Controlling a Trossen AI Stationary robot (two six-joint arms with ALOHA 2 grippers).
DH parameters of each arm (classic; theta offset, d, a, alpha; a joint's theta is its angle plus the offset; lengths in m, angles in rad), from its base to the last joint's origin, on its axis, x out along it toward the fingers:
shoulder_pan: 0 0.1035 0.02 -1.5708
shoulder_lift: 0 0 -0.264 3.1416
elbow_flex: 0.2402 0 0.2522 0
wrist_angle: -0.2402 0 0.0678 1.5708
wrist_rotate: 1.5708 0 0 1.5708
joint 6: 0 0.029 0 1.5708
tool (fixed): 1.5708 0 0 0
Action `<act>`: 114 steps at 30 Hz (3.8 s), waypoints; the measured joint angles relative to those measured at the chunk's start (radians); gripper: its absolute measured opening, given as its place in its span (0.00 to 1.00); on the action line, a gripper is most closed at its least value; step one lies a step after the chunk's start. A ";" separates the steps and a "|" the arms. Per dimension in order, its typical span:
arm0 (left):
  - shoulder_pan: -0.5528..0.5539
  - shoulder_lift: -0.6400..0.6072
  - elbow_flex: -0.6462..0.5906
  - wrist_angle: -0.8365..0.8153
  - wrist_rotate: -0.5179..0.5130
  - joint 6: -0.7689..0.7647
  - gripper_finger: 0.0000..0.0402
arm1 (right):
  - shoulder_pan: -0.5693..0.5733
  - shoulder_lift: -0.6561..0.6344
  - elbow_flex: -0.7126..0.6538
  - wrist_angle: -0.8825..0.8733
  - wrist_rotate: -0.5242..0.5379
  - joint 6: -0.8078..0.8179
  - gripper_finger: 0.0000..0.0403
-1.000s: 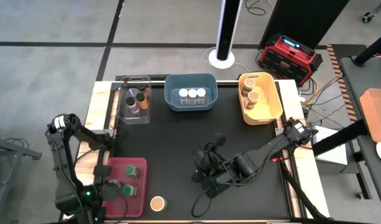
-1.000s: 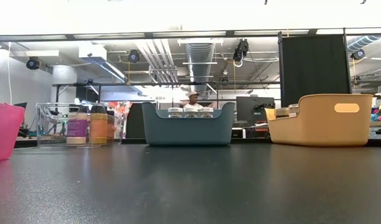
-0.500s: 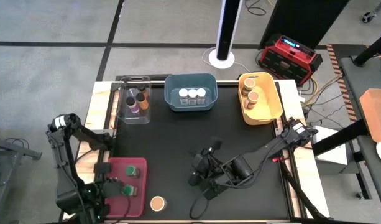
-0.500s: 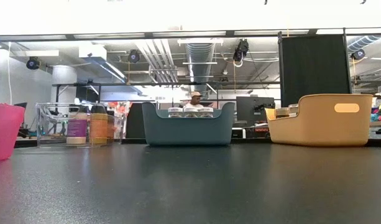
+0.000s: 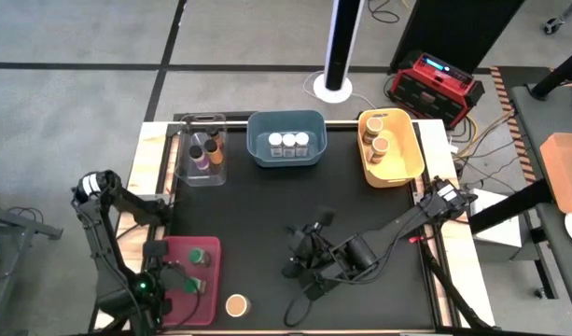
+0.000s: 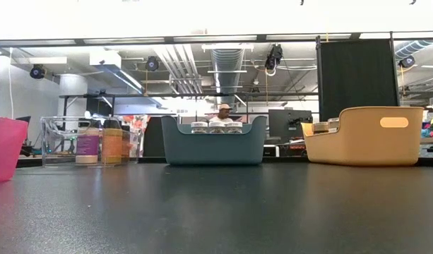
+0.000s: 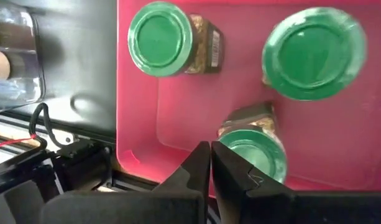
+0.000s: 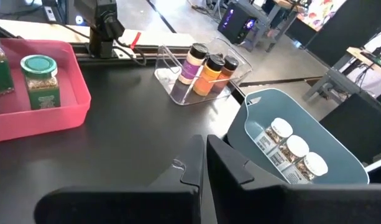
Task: Sort spices by type
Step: Adjust the green seasoning bottle, then put the gold seasoning bottle into the yellow bin
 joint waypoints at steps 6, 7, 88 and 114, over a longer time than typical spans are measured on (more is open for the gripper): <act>0.001 0.000 -0.016 0.013 -0.003 0.003 0.00 | 0.000 0.000 0.000 0.000 0.000 -0.001 0.03; 0.001 0.000 -0.016 0.015 -0.004 0.007 0.00 | 0.000 0.000 0.000 0.000 0.000 -0.001 0.03; -0.031 0.021 0.013 0.132 0.031 0.121 0.00 | 0.018 0.000 -0.001 0.001 0.000 -0.002 0.03; -0.031 0.020 0.161 0.008 -0.420 0.154 0.00 | 0.027 0.000 -0.065 0.215 -0.118 -0.094 0.03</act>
